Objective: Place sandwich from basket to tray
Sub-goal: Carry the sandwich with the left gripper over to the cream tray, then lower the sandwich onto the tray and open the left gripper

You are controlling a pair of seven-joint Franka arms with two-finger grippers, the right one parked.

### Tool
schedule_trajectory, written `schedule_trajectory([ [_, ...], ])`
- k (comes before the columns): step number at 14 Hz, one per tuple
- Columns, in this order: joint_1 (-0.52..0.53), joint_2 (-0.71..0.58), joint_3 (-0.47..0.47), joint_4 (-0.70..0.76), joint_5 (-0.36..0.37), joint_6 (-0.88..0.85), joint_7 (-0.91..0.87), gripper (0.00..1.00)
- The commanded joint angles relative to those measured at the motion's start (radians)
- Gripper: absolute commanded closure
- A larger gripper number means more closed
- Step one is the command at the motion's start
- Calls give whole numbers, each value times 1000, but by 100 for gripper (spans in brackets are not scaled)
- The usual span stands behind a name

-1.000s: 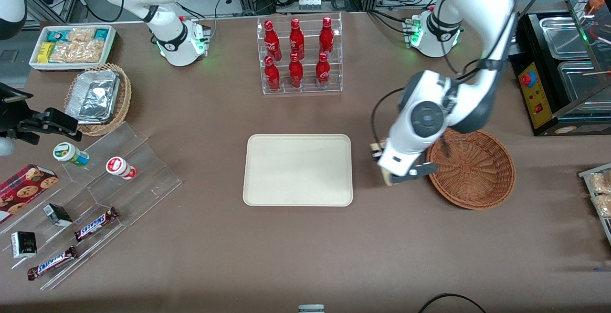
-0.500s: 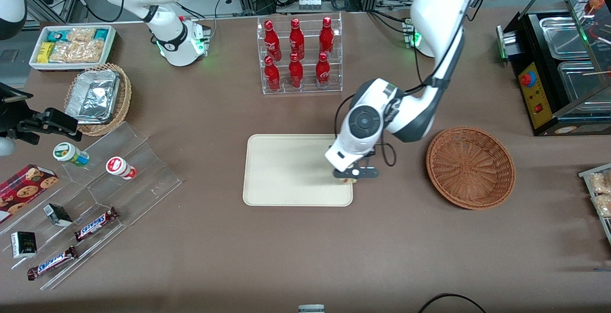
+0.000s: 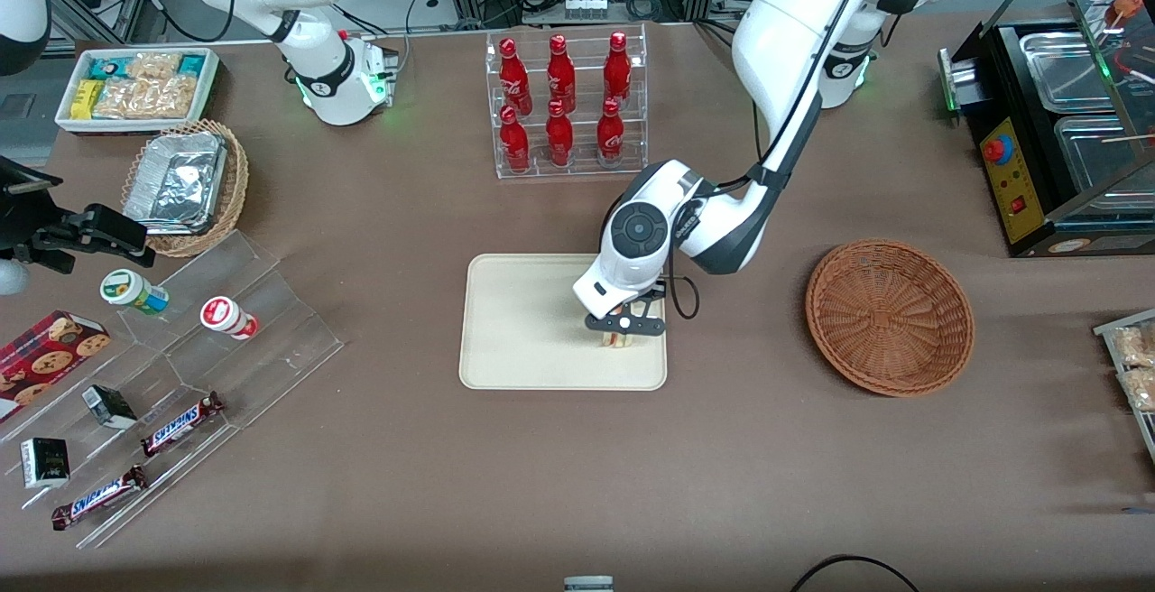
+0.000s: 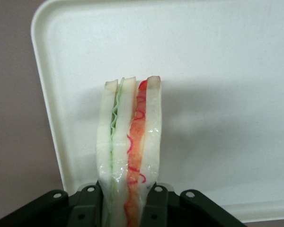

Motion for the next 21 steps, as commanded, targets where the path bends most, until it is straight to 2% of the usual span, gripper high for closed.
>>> schedule_trajectory([
  [1,-15,39,13,54,-10,-2,-22,69],
  [3,-15,45,13,54,-9,-2,-22,68],
  [5,-14,47,13,54,-9,-2,-23,57],
  [6,-11,47,14,55,-10,-2,-23,39],
  [7,-8,45,14,55,-12,-2,-25,7],
  [8,-6,39,14,58,-12,-2,-34,0],
  [11,3,-42,22,46,-1,-27,-83,0],
  [15,69,-212,49,38,8,-313,-105,0],
  [17,107,-286,74,37,8,-395,-101,0],
  [19,159,-349,74,37,9,-438,-54,0],
  [21,245,-407,74,37,8,-502,79,0],
])
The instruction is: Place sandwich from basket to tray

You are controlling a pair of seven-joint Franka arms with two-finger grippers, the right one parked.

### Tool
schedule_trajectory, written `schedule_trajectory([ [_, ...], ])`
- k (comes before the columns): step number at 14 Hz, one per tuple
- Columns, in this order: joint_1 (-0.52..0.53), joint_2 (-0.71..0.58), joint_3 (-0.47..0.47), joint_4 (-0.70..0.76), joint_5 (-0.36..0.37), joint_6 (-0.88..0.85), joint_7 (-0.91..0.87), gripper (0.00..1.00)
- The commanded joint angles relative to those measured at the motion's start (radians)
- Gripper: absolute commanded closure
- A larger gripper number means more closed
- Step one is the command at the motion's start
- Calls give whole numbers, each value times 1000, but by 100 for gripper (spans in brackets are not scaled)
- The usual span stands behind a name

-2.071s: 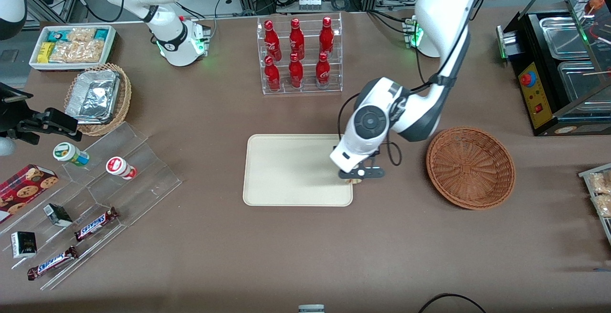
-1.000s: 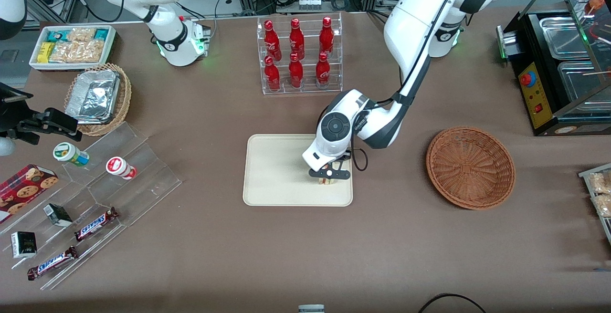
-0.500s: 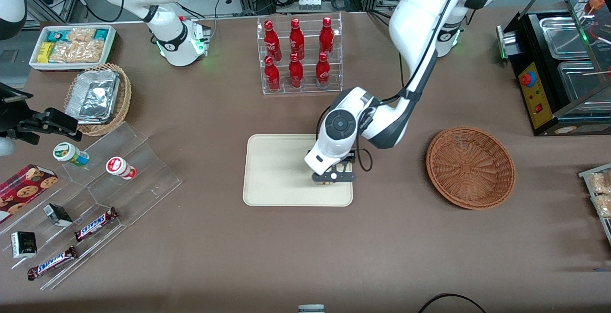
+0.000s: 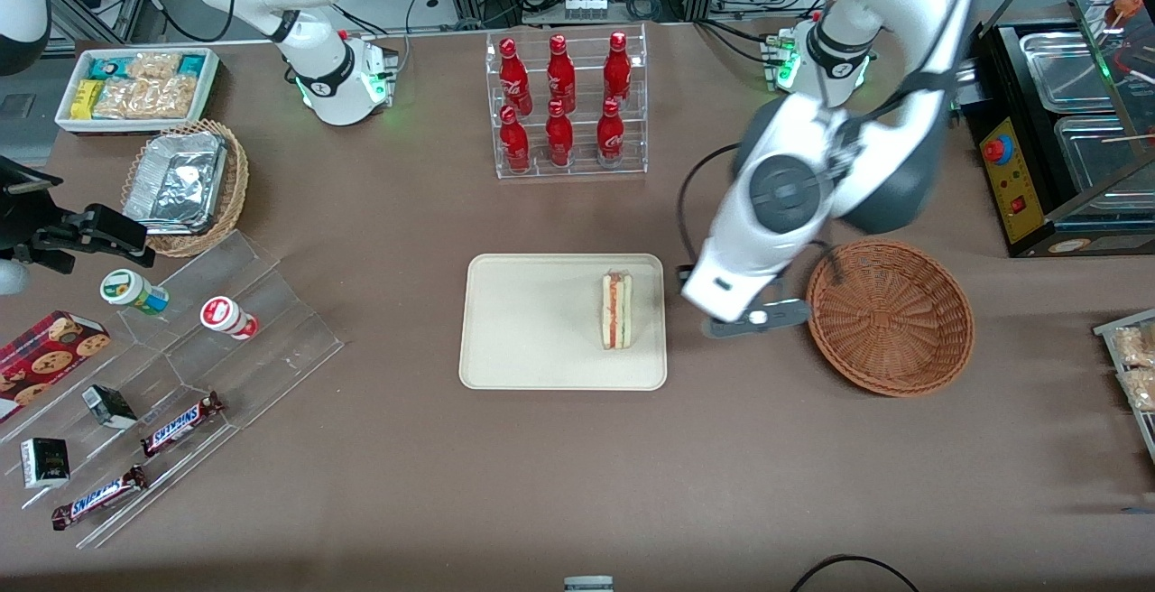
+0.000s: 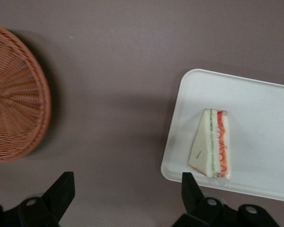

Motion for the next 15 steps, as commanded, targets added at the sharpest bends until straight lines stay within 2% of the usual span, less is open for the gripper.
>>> schedule_trajectory([
  [1,99,-97,-8,-36,5,-79,166,0],
  [4,197,-193,-8,-42,5,-179,303,0],
  [7,265,-296,-8,-91,7,-199,395,0],
  [12,290,-394,-8,-126,37,-232,424,0],
  [15,309,-407,-10,-123,45,-271,533,0],
])
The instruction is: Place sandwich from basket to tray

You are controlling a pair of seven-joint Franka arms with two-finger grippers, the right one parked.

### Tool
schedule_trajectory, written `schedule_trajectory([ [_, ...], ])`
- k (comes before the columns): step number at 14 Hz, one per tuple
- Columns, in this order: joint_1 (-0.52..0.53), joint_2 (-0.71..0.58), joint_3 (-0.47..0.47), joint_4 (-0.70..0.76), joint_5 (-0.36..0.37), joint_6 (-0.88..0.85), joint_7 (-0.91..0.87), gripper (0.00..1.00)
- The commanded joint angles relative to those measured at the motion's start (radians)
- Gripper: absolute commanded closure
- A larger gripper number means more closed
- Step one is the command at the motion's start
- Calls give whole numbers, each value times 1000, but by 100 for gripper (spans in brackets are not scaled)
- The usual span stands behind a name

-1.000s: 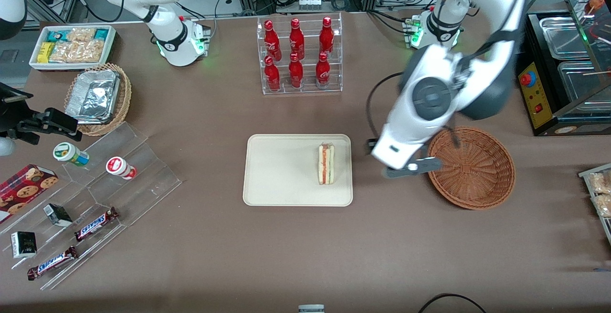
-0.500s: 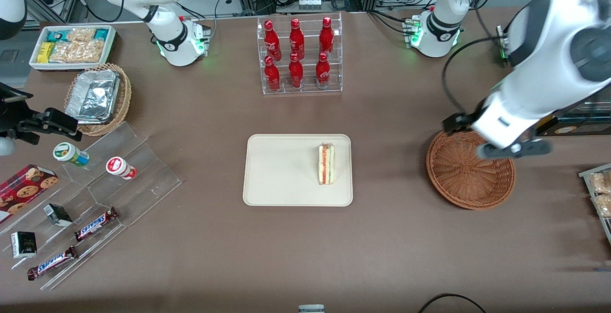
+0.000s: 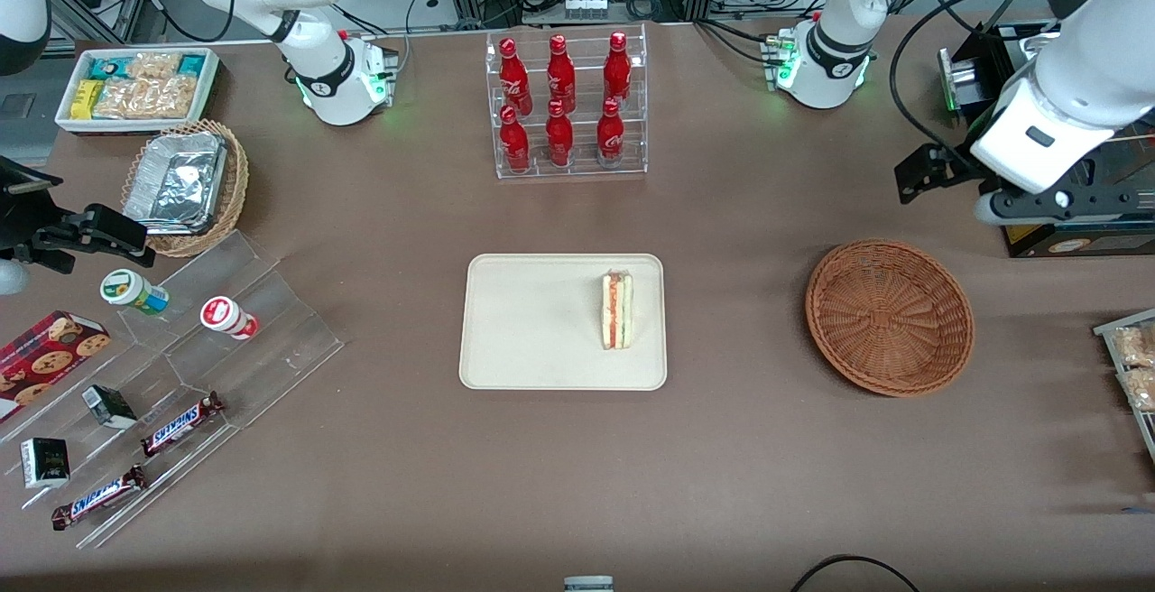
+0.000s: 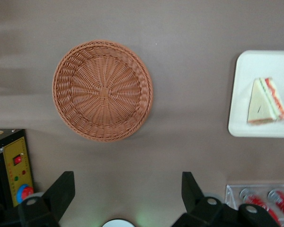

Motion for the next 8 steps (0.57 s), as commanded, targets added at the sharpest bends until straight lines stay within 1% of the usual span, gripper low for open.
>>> schedule_trajectory([
  [1,55,-29,-19,-19,15,-15,86,0],
  [6,63,-55,-18,-23,20,-32,83,0],
  [8,85,-57,-24,-23,20,-34,81,0],
])
